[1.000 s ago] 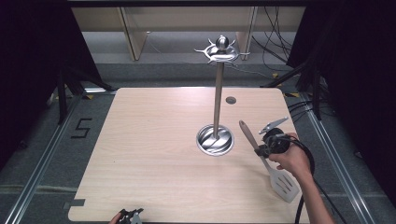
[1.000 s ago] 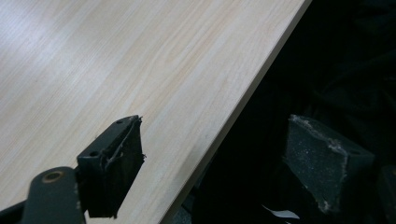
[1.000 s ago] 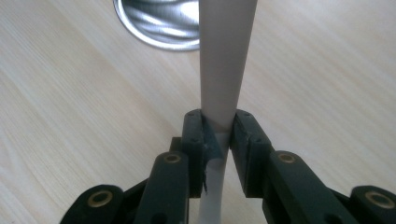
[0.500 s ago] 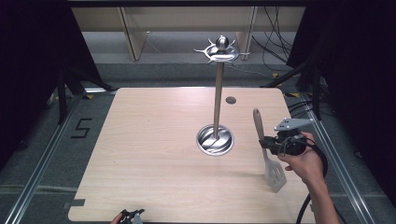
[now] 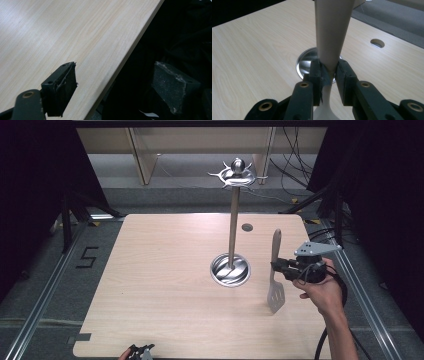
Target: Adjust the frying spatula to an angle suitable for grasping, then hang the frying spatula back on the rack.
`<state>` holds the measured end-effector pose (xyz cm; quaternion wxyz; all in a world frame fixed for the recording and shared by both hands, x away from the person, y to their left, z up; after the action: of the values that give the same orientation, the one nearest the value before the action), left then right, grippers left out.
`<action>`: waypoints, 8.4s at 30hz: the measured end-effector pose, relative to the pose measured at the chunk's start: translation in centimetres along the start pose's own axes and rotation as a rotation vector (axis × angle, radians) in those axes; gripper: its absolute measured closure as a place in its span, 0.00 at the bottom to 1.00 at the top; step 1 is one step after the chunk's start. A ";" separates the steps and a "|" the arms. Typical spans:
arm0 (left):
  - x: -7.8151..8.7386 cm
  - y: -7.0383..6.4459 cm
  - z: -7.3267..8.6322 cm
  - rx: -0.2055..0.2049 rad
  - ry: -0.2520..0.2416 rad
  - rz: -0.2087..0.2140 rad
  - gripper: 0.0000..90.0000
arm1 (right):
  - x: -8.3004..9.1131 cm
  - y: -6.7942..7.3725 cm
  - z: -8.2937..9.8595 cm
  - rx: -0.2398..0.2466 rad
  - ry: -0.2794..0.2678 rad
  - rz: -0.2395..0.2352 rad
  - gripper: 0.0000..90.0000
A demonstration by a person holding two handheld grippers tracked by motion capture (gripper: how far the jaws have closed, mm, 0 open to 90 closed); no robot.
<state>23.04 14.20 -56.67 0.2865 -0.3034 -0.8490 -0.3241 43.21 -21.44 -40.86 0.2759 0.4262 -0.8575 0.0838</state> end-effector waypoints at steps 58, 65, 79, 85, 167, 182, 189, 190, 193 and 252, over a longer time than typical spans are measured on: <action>0.1 0.2 0.0 -0.008 0.002 -0.009 0.21 | -0.9 2.5 -11.9 0.111 -0.036 -0.015 0.85; 0.2 0.2 0.0 -0.009 0.003 -0.008 0.21 | -1.3 2.7 -12.3 0.106 -0.017 -0.007 0.85; 0.2 0.1 0.0 -0.008 0.001 -0.003 0.21 | -2.2 2.4 -12.9 0.087 0.005 0.022 0.85; 0.2 0.1 0.0 -0.006 0.001 -0.007 0.21 | -2.5 2.4 -13.1 0.105 0.014 0.023 0.85; 0.1 0.0 0.0 0.000 0.000 0.007 0.21 | 0.8 3.0 -5.5 0.057 -0.110 0.037 0.52; 0.2 0.1 0.0 -0.005 0.001 -0.008 0.21 | 0.0 3.6 -2.8 0.064 -0.093 0.029 0.49; 0.1 0.2 0.0 -0.004 0.000 -0.010 0.21 | -0.6 4.0 -1.7 0.053 -0.067 0.019 0.48; 0.1 0.2 0.0 -0.004 0.000 -0.010 0.21 | -0.6 4.0 -1.7 0.053 -0.067 0.019 0.48; -0.1 0.1 0.0 -0.001 0.001 -0.003 0.21 | -0.7 3.9 -1.1 0.048 -0.071 0.027 0.47; 0.3 0.1 0.2 0.014 0.001 -0.009 0.21 | -1.9 4.0 8.7 -0.023 0.050 -0.026 0.36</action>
<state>22.91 14.51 -56.53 0.2875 -0.2976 -0.8525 -0.3195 37.59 -20.92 -48.76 0.3033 0.4320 -0.8454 0.0811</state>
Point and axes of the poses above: each handheld gripper's, and its own axes: x roughly backward along the jaws, z roughly out of its underside, y roughly to its left, the point moved 9 cm from there along -x, roughly forward along the jaws, and after that the axes turned 9 degrees about -z, right-handed, at the moved point
